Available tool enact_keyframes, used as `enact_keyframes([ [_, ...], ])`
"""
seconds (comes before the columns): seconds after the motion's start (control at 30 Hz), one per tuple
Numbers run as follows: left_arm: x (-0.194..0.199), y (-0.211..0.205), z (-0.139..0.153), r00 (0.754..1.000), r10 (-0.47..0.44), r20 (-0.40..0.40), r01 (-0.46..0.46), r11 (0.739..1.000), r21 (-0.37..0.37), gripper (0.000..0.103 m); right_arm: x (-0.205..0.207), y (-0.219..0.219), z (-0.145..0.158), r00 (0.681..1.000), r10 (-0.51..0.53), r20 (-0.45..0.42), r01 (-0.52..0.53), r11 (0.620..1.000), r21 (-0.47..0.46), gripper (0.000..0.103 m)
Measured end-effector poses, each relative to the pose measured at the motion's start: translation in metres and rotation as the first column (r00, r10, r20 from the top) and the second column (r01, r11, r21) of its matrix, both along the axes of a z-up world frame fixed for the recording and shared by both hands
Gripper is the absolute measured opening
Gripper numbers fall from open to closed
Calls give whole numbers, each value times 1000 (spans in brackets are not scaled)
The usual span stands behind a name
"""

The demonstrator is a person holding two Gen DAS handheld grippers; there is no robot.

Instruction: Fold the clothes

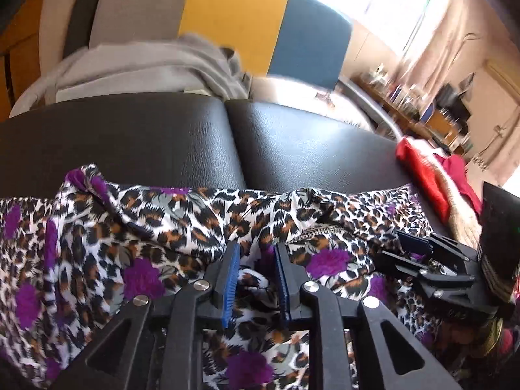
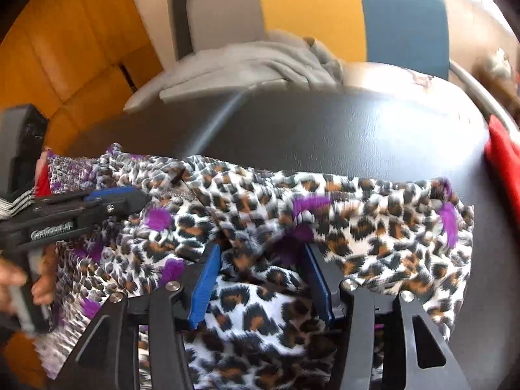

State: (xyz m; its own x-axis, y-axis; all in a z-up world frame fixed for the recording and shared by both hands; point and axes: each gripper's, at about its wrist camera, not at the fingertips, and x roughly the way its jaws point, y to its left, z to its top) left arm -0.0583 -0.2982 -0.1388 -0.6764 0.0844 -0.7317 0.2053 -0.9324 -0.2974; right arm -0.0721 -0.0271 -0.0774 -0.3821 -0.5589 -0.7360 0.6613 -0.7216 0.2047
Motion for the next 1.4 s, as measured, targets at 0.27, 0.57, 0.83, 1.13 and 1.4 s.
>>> enact_keyframes([
  [0.27,-15,21,10,999,31,30,-28,997,-66,21,-11,13,-2,999,-47,-1,47,999,6,53],
  [0.57,104,-68,33,953,300,45,-302,953,28,30,-20,27,-2,995,-101,-12,102,995,25,53],
  [0.83,142,-189,17,608,755,244,-767,638,-63,38,-11,26,-1,995,-90,-36,91,995,42,61],
  [1.13,63,-215,28,443,877,186,-654,458,-602,45,-15,27,-3,998,-60,-18,60,998,7,73],
  [1.4,58,-269,-5,359,855,375,-539,517,-664,47,-18,27,-4,999,-43,-7,43,999,-15,79],
])
